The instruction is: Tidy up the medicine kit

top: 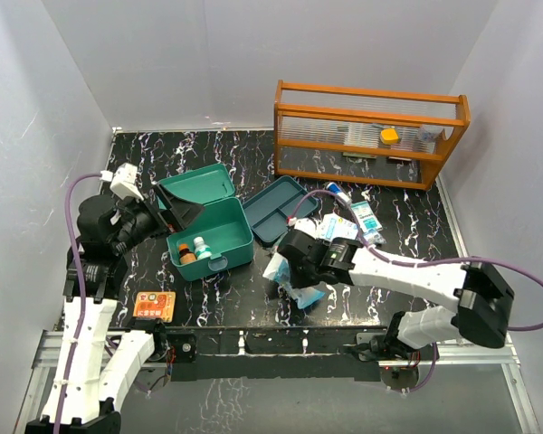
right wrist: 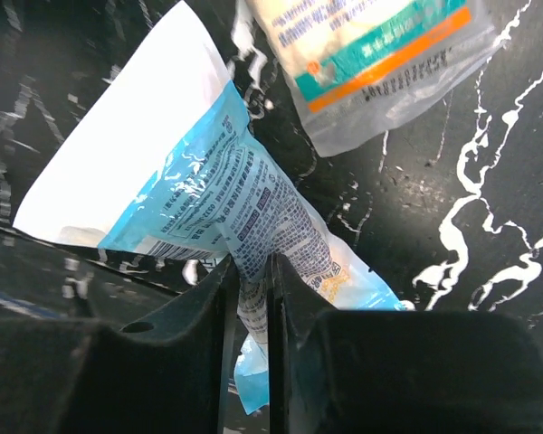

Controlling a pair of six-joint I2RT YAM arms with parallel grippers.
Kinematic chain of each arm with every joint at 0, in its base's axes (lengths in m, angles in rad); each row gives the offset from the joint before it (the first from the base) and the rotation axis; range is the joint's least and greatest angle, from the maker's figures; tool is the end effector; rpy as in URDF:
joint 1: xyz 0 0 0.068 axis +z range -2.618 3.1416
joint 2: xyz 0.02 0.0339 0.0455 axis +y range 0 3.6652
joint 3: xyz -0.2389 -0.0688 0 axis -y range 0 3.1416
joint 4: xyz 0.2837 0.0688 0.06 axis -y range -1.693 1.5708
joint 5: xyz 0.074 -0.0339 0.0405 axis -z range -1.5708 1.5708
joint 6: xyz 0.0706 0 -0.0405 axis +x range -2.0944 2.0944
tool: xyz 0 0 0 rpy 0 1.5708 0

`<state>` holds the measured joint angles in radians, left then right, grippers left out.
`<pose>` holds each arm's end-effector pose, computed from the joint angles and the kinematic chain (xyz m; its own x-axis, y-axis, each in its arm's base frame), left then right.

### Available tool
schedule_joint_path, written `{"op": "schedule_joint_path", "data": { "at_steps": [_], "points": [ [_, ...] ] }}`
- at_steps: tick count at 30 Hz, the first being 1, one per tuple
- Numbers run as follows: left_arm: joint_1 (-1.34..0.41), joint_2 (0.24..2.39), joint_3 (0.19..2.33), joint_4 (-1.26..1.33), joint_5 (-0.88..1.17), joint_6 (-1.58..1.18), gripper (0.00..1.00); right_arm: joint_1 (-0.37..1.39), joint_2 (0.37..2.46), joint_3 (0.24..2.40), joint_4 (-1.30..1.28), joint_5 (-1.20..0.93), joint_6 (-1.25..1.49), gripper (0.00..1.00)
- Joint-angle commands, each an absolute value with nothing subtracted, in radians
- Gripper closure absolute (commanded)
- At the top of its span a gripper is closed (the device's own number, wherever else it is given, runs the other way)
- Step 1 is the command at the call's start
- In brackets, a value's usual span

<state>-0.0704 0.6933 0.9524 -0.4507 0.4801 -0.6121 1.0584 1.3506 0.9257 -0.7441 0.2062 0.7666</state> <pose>0.2264 -0.0487 0.3708 -0.4512 -0.4791 -0.7529 0.3121 0.7057 -0.6361 0.1631 0.2605 0.1526 -0.8896 -0.1965 -0.4124 -0.2732 0.9524 0.1356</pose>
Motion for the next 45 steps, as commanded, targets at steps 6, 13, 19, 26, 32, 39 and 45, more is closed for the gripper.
{"op": "schedule_joint_path", "data": {
  "at_steps": [6, 13, 19, 26, 32, 39, 45],
  "points": [
    [-0.087, 0.723, 0.833, -0.231, 0.664, -0.81, 0.06, 1.063, 1.192, 0.93, -0.523, 0.257, 0.993, 0.97],
    [-0.184, 0.726, 0.742, -0.147, 0.586, -0.864, 0.08, 1.061, 1.258, 1.055, -0.399, 0.262, 0.957, 0.96],
    [-0.332, 0.832, 0.802, -0.174, 0.444, -0.806, 0.08, 1.062, 1.383, 1.236, -0.503, 0.294, 0.937, 0.95],
    [-0.433, 0.911, 0.839, -0.152, 0.346, -0.775, 0.08, 1.063, 1.445, 1.318, -0.56, 0.288, 0.908, 0.95],
    [-0.475, 0.938, 0.844, -0.152, 0.289, -0.767, 0.09, 1.063, 1.496, 1.368, -0.597, 0.27, 0.882, 0.94],
    [-0.487, 0.979, 0.84, -0.152, 0.32, -0.786, 0.34, 1.063, 1.536, 1.367, -0.58, 0.264, 0.856, 0.93],
    [-0.49, 0.968, 0.843, -0.226, 0.306, -0.755, 0.33, 1.062, 1.549, 1.381, -0.57, 0.25, 0.856, 0.92]
  ]
}}
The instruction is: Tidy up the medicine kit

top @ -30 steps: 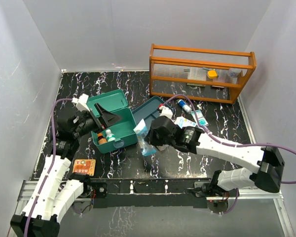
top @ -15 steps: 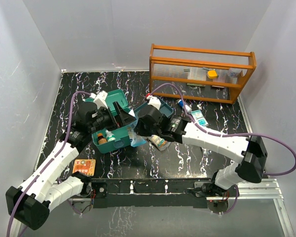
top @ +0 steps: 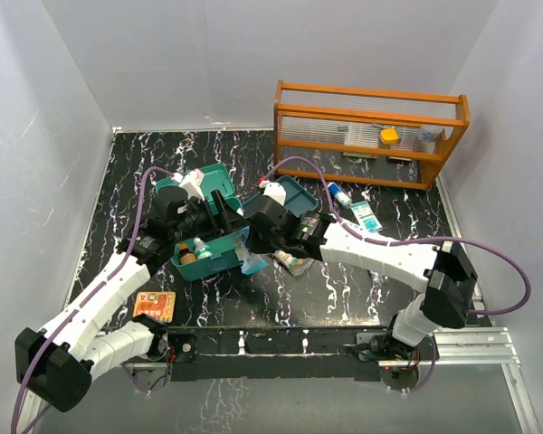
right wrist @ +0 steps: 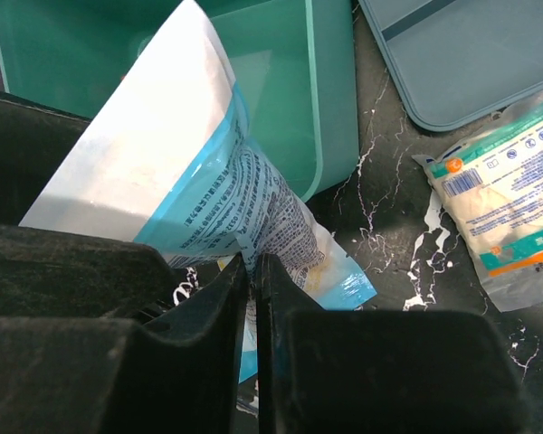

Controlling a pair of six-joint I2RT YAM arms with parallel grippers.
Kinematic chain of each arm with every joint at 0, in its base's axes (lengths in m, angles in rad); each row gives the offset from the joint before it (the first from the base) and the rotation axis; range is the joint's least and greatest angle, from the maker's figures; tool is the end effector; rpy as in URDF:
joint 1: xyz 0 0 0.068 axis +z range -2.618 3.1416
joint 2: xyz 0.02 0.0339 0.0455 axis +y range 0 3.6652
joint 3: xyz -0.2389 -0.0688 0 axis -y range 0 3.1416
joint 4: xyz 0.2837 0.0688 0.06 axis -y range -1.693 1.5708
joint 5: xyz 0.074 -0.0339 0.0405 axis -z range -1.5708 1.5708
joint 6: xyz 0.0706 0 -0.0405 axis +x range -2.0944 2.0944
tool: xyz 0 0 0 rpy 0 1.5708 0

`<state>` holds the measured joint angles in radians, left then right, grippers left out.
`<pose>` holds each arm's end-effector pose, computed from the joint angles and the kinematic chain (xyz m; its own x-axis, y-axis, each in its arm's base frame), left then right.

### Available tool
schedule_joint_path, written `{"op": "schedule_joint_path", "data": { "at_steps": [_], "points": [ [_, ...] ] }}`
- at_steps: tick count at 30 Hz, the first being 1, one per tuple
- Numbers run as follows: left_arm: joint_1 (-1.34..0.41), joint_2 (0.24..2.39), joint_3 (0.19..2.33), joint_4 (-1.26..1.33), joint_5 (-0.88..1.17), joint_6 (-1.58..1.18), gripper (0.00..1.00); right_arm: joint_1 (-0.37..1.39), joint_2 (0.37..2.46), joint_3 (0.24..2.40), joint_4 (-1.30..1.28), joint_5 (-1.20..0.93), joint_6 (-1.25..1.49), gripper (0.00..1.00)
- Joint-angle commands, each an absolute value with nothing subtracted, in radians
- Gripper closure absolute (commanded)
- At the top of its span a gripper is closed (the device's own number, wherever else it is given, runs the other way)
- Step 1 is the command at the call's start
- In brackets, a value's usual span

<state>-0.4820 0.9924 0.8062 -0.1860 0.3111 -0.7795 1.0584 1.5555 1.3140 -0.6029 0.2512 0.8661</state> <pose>0.2654 -0.1632 0.2686 -0.7170 -0.3801 -0.5843 0.2671 0.6245 -0.7340 0.2118 0.3407 0.2363 -0.8189 0.0493 -0.5718 -0.2152 0.8972 0.3856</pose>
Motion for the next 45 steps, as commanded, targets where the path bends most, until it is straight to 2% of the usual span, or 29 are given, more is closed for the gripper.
{"op": "schedule_joint_path", "data": {
  "at_steps": [1, 4, 7, 11, 14, 19, 23, 30, 38, 42, 45],
  "points": [
    [-0.491, 0.963, 0.841, -0.235, 0.305, -0.754, 0.31, 1.062, 1.551, 1.387, -0.569, 0.249, 0.856, 0.92],
    [-0.491, 0.959, 0.833, -0.259, 0.295, -0.758, 0.3, 1.063, 1.556, 1.403, -0.564, 0.244, 0.856, 0.92],
    [-0.491, 0.972, 0.83, -0.254, 0.298, -0.771, 0.34, 1.063, 1.558, 1.412, -0.558, 0.236, 0.856, 0.92],
    [-0.491, 0.988, 0.848, -0.251, 0.294, -0.77, 0.46, 1.062, 1.56, 1.417, -0.551, 0.219, 0.856, 0.92],
    [-0.491, 0.983, 0.861, -0.259, 0.281, -0.753, 0.59, 1.062, 1.552, 1.401, -0.55, 0.22, 0.826, 0.89],
    [-0.491, 0.975, 0.873, -0.265, 0.305, -0.707, 0.86, 1.059, 1.489, 1.347, -0.521, 0.202, 0.77, 0.73],
    [-0.49, 0.967, 0.882, -0.275, 0.347, -0.662, 0.94, 1.039, 1.414, 1.288, -0.519, 0.164, 0.698, 0.59],
    [-0.491, 0.992, 0.98, -0.338, 0.477, -0.531, 0.98, 0.974, 1.256, 1.181, -0.471, 0.061, 0.621, 0.41],
    [-0.491, 1.045, 1.072, -0.35, 0.743, -0.424, 0.94, 0.823, 1.114, 1.01, -0.218, -0.315, 0.509, 0.17],
    [-0.49, 1.037, 1.079, -0.285, 0.869, -0.431, 0.94, 0.793, 1.108, 0.984, -0.098, -0.616, 0.422, 0.13],
    [-0.491, 1.029, 1.059, -0.176, 0.952, -0.494, 0.93, 0.792, 1.132, 0.99, -0.042, -0.747, 0.42, 0.14]
  ]
}}
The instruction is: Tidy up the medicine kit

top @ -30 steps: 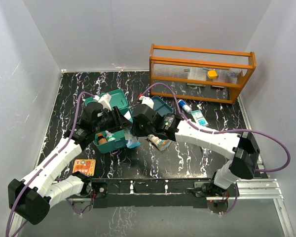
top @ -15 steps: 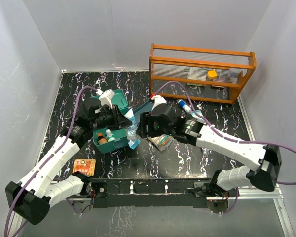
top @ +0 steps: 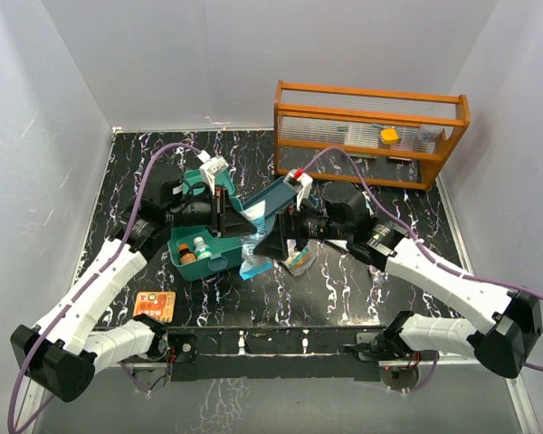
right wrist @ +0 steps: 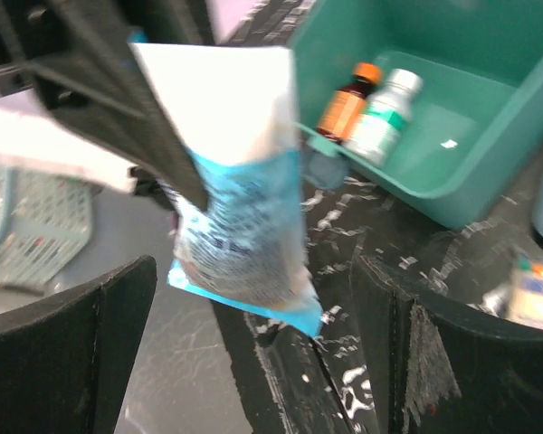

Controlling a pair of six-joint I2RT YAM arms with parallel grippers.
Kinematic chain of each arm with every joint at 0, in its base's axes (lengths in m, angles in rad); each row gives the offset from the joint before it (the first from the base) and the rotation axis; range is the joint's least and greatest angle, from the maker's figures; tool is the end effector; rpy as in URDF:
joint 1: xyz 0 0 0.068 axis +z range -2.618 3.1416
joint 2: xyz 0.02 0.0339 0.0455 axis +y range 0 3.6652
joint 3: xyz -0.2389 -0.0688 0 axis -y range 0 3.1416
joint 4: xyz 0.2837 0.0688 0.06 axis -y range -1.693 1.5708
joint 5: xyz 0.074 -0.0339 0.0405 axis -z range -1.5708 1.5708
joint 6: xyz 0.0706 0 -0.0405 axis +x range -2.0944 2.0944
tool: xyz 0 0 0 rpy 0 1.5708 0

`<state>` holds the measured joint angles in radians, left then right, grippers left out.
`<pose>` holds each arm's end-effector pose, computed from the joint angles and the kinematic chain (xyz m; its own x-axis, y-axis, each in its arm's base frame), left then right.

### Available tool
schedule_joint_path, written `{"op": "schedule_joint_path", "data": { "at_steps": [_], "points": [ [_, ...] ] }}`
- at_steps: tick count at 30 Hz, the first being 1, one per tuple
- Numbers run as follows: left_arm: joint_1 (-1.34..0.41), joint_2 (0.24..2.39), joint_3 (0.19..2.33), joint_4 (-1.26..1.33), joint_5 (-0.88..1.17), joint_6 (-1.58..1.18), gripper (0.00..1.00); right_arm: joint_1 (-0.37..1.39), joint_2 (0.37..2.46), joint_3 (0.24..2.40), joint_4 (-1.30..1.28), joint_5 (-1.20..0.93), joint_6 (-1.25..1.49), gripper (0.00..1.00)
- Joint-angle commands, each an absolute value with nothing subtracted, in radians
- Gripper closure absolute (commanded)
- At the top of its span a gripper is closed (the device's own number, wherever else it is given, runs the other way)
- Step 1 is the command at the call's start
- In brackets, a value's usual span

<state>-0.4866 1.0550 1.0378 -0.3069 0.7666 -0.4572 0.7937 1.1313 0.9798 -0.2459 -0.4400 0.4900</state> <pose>0.2469 -0.1860 0.3367 -0.6579 -0.0117 -0.7531 0.6995 0.3611 -0.6167 0.2135 0.2599 0.2928 -0.6726 -0.0767 -0.7360 -0.6844 0.4426 0.5794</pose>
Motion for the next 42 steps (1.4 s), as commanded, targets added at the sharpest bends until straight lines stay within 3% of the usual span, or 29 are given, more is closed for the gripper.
{"op": "schedule_joint_path", "data": {
  "at_steps": [1, 4, 11, 12, 15, 17, 21, 27, 33, 37, 42],
  "points": [
    [-0.491, 1.025, 1.054, -0.146, 0.966, -0.514, 0.93, 0.793, 1.142, 0.994, -0.028, -0.774, 0.428, 0.15],
    [-0.49, 1.012, 1.049, -0.114, 0.956, -0.533, 0.91, 0.793, 1.166, 1.004, 0.001, -0.821, 0.454, 0.23],
    [-0.489, 0.993, 1.051, -0.12, 0.929, -0.533, 0.87, 0.793, 1.178, 0.979, 0.051, -0.826, 0.544, 0.61],
    [-0.489, 0.99, 1.048, -0.117, 0.926, -0.54, 0.82, 0.793, 1.175, 0.977, 0.046, -0.809, 0.547, 0.65],
    [-0.489, 0.972, 1.029, -0.104, 0.911, -0.578, 0.53, 0.793, 1.176, 0.98, 0.041, -0.776, 0.558, 0.73],
    [-0.489, 0.953, 1.005, -0.088, 0.889, -0.613, 0.41, 0.793, 1.184, 0.992, 0.034, -0.765, 0.561, 0.78],
    [-0.489, 0.918, 0.959, -0.091, 0.812, -0.657, 0.31, 0.793, 1.207, 1.014, 0.016, -0.735, 0.561, 0.81],
    [-0.49, 0.922, 0.877, 0.021, 0.764, -0.751, 0.38, 0.793, 1.26, 1.056, -0.011, -0.721, 0.566, 0.77],
    [-0.49, 0.939, 0.867, -0.011, 0.654, -0.734, 0.56, 0.793, 1.299, 1.085, -0.054, -0.713, 0.558, 0.74],
    [-0.489, 0.92, 0.882, -0.092, 0.559, -0.684, 0.8, 0.792, 1.29, 1.081, -0.099, -0.679, 0.539, 0.59],
    [-0.489, 0.921, 0.903, -0.156, 0.516, -0.658, 0.84, 0.761, 1.221, 1.04, -0.116, -0.638, 0.53, 0.38]
  ]
}}
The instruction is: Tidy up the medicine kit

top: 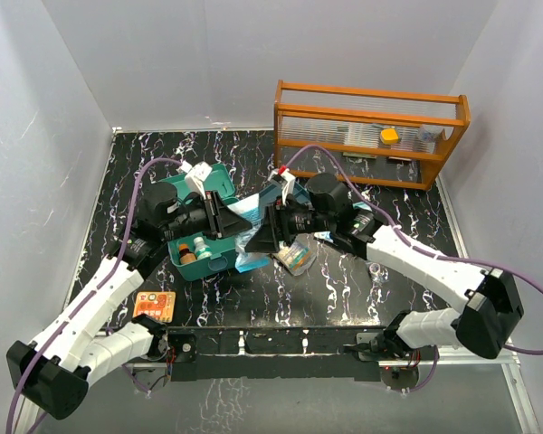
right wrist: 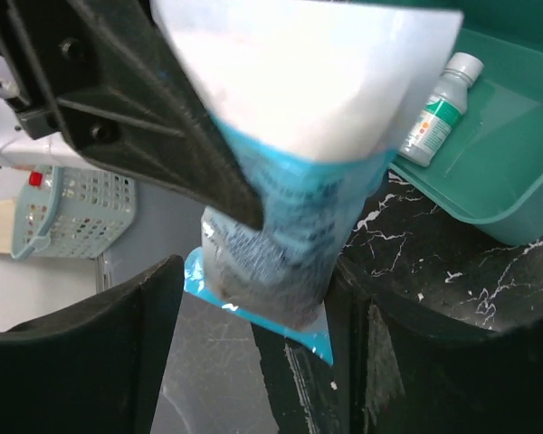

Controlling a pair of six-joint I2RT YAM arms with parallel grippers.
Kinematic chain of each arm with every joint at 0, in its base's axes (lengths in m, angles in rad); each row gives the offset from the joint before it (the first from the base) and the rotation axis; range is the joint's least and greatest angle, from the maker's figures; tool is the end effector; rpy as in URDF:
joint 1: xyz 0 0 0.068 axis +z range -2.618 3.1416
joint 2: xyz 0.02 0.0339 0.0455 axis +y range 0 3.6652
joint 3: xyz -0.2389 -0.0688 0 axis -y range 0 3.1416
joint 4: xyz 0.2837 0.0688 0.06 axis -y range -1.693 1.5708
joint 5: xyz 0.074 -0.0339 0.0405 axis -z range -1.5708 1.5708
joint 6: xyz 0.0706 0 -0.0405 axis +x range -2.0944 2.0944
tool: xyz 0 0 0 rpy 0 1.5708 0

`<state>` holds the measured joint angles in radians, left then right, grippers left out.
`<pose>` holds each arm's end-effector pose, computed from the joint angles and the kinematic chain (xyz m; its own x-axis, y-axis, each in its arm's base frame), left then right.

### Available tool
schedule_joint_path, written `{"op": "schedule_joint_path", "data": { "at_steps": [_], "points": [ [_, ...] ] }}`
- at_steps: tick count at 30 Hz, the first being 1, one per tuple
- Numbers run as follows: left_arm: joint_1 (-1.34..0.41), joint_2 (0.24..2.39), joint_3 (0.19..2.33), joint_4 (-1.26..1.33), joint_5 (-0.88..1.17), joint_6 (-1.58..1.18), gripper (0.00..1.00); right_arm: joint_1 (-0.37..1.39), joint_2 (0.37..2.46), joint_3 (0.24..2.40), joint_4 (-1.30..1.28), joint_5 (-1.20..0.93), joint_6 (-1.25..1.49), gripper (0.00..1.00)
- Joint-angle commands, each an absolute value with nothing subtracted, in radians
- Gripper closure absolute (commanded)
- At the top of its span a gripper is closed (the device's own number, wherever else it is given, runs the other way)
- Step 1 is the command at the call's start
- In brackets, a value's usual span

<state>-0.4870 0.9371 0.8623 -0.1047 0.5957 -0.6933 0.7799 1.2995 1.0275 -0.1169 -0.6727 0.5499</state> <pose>0.2433 -0.1736 0.3210 -0.6807 -0.2381 -0.6928 0.5724 0.4173 -0.7059 0.2285 0.2879 0.2762 -0.7315 -0.1486 -0.6654 -0.6775 0.2678 0.6850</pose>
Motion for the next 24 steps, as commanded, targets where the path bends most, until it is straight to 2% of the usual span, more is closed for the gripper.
{"op": "schedule_joint_path", "data": {
  "at_steps": [1, 4, 8, 11, 13, 15, 18, 24],
  "points": [
    [-0.489, 0.922, 0.905, -0.171, 0.498, -0.655, 0.84, 0.751, 1.21, 1.037, -0.129, -0.628, 0.528, 0.37],
    [-0.486, 0.924, 0.932, -0.242, 0.385, -0.65, 0.85, 0.712, 1.171, 1.034, -0.187, -0.535, 0.523, 0.32],
    [-0.474, 0.931, 0.987, -0.394, 0.147, -0.663, 0.85, 0.691, 1.135, 1.054, -0.282, -0.339, 0.528, 0.31],
    [-0.452, 0.959, 1.048, -0.514, -0.022, -0.688, 0.86, 0.689, 1.13, 1.07, -0.319, -0.277, 0.529, 0.31],
    [-0.424, 0.991, 1.083, -0.567, -0.066, -0.692, 0.86, 0.689, 1.122, 1.069, -0.322, -0.265, 0.538, 0.31],
    [-0.38, 1.024, 1.1, -0.581, -0.055, -0.69, 0.86, 0.689, 1.119, 1.064, -0.322, -0.261, 0.543, 0.31],
    [-0.31, 1.071, 1.099, -0.549, 0.071, -0.677, 0.86, 0.69, 1.115, 1.055, -0.321, -0.254, 0.55, 0.32],
    [-0.298, 1.146, 1.031, -0.481, 0.195, -0.669, 0.86, 0.689, 1.12, 1.028, -0.31, -0.254, 0.555, 0.32]
  ]
}}
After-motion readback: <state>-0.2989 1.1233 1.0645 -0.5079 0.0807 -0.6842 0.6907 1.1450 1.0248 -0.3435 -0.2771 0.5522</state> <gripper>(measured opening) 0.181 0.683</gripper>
